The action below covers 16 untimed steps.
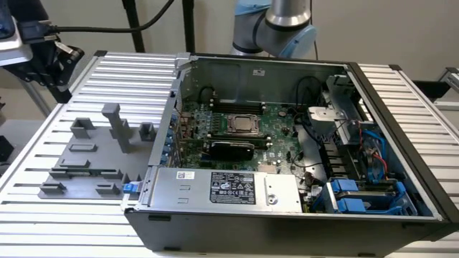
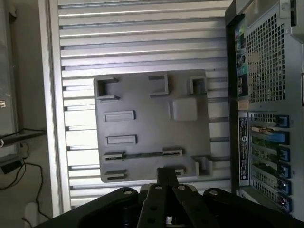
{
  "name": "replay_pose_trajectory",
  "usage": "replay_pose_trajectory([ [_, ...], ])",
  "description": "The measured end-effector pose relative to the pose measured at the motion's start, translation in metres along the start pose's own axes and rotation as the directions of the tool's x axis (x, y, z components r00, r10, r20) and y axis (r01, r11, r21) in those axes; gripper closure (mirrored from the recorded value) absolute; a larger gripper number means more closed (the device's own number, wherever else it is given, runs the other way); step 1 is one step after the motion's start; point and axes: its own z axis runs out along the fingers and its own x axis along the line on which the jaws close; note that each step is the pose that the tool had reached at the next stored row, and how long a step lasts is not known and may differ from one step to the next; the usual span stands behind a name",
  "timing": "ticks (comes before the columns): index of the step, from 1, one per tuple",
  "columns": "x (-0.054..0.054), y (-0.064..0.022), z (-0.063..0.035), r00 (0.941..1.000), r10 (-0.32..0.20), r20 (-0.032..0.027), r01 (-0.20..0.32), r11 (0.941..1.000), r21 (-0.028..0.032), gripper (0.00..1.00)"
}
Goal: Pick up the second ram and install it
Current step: 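Reach for the second ram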
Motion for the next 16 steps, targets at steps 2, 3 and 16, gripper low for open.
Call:
replay_pose_trajectory([
  [2,0.008,-0.0014,0.0023,1.0000,0.000,-0.0001,0.000,1.0000,0.0000,1.00],
  [3,0.011,-0.0021,0.0036,1.0000,0.000,-0.0001,0.000,1.0000,0.0000,1.00],
  [16,0.031,-0.0053,0.0133,1.0000,-0.003,-0.0006,0.003,1.0000,-0.0001,1.00],
])
